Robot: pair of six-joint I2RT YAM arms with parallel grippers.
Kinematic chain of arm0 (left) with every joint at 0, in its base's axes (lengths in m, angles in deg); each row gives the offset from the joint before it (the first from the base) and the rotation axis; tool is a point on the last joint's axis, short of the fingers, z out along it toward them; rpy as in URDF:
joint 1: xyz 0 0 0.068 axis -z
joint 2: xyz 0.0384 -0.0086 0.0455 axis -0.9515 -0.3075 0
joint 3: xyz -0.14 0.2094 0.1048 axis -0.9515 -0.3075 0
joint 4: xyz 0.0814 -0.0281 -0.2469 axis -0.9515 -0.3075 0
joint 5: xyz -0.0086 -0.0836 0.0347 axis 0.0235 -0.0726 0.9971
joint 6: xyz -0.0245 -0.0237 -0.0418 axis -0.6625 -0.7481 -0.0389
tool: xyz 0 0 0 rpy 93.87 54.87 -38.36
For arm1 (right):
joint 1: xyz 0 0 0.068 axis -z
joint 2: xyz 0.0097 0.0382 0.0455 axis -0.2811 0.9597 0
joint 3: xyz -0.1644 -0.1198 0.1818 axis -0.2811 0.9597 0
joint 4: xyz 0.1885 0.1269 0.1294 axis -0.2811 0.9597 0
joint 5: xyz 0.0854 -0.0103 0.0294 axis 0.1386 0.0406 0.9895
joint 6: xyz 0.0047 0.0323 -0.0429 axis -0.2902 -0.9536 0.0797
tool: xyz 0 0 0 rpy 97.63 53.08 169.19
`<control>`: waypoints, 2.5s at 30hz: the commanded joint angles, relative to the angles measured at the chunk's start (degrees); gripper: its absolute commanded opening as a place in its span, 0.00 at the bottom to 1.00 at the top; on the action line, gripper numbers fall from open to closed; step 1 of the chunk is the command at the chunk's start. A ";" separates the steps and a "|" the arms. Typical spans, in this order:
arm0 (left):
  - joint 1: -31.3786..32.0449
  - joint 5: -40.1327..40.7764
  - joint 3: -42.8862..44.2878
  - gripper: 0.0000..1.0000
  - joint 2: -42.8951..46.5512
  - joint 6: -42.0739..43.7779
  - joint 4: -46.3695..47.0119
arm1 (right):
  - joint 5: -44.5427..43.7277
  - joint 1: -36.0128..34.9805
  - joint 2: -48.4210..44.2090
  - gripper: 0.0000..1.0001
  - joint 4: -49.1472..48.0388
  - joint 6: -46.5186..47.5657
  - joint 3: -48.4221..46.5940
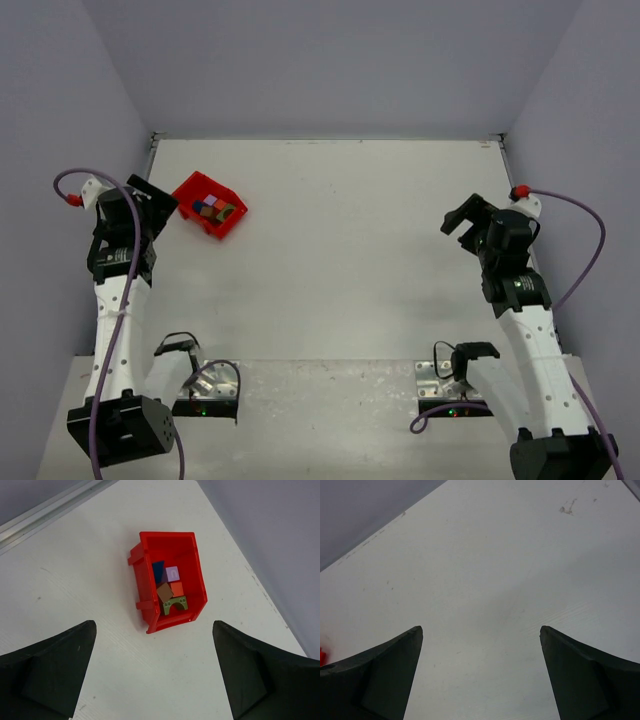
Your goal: Build the wood block tower
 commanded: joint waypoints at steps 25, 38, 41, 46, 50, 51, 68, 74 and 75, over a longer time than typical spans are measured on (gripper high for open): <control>0.15 -1.49 8.64 1.00 -25.53 -1.57 8.02 | 11.54 0.27 5.46 0.99 -19.48 1.79 10.66; 0.15 1.38 27.59 0.59 -55.89 -3.97 2.08 | 11.89 0.27 14.38 0.99 -22.72 1.61 10.84; 0.18 3.79 28.36 0.53 -58.03 -4.50 0.22 | 11.47 0.27 14.26 0.99 -22.57 1.35 10.87; 0.26 4.48 26.80 0.33 -59.93 -4.91 -0.64 | 8.83 0.27 14.58 0.99 -20.39 0.19 10.04; 1.04 5.44 27.14 0.13 -60.04 -4.50 -1.62 | 9.31 0.27 14.32 0.99 -20.05 0.03 10.01; 1.51 6.30 27.51 0.10 -59.84 -4.58 -1.99 | 9.48 0.27 14.32 0.99 -20.05 0.12 9.93; 28.44 36.09 31.52 0.00 -45.30 -3.77 -10.71 | 9.10 0.27 14.19 0.99 -17.83 0.03 10.28; 36.66 46.68 29.17 0.00 -43.50 -8.50 -15.21 | 9.73 0.27 12.88 0.99 -17.32 -0.98 10.94; 38.23 48.64 29.65 0.00 -43.81 -10.28 -18.33 | 10.25 0.20 12.83 0.99 -17.19 -1.09 10.91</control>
